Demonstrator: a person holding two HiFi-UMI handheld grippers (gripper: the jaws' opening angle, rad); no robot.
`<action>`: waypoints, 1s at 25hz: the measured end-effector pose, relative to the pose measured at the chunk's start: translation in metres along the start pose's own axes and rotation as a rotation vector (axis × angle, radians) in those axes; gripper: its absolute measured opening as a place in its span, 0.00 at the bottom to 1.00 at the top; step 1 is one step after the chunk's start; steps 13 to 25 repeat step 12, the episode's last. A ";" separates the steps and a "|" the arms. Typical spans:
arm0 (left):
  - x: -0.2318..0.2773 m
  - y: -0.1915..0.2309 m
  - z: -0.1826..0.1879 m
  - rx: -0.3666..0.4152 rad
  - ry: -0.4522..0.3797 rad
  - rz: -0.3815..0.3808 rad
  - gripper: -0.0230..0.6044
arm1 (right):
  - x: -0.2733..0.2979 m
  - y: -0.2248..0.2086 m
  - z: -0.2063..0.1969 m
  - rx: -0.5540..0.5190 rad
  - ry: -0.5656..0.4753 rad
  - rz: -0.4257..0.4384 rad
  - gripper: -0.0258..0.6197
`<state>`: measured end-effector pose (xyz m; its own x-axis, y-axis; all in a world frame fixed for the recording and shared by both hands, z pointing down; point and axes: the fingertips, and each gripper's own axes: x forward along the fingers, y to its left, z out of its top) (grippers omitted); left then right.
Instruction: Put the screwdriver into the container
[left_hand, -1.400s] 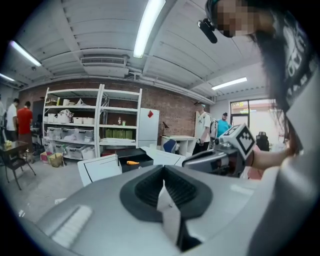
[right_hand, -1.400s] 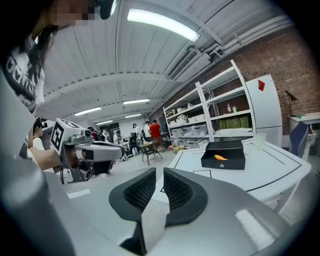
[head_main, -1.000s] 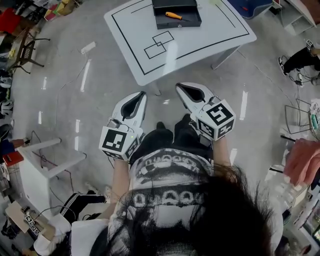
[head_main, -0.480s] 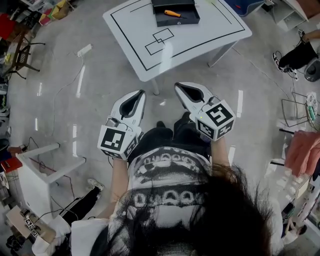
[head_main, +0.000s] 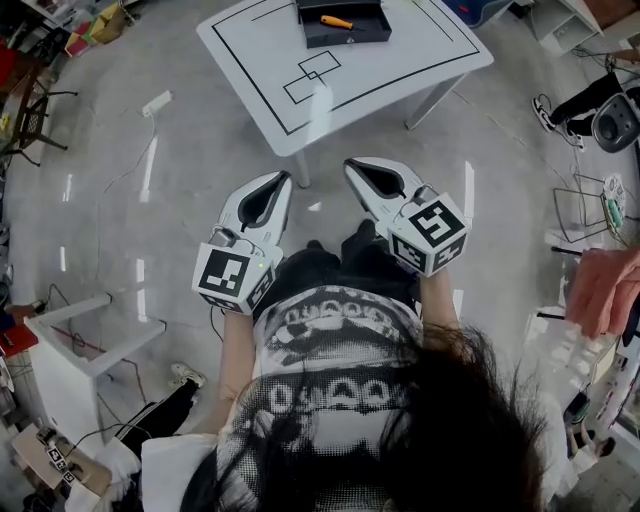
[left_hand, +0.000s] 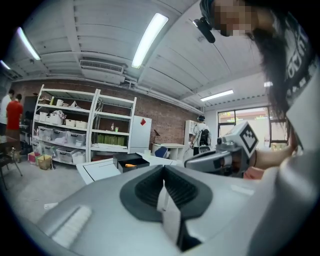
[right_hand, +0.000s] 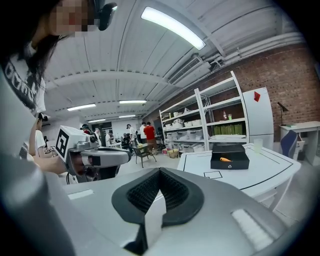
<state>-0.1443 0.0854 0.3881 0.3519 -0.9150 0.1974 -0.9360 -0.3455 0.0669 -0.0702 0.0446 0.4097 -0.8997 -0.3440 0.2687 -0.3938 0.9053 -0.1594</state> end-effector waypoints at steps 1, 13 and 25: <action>0.000 0.000 -0.001 -0.001 -0.002 -0.005 0.04 | 0.000 0.000 0.000 -0.003 -0.001 -0.004 0.04; 0.000 0.003 -0.001 -0.035 -0.058 -0.038 0.04 | -0.004 -0.018 0.002 -0.040 -0.008 -0.064 0.04; 0.000 0.003 -0.001 -0.035 -0.058 -0.038 0.04 | -0.004 -0.018 0.002 -0.040 -0.008 -0.064 0.04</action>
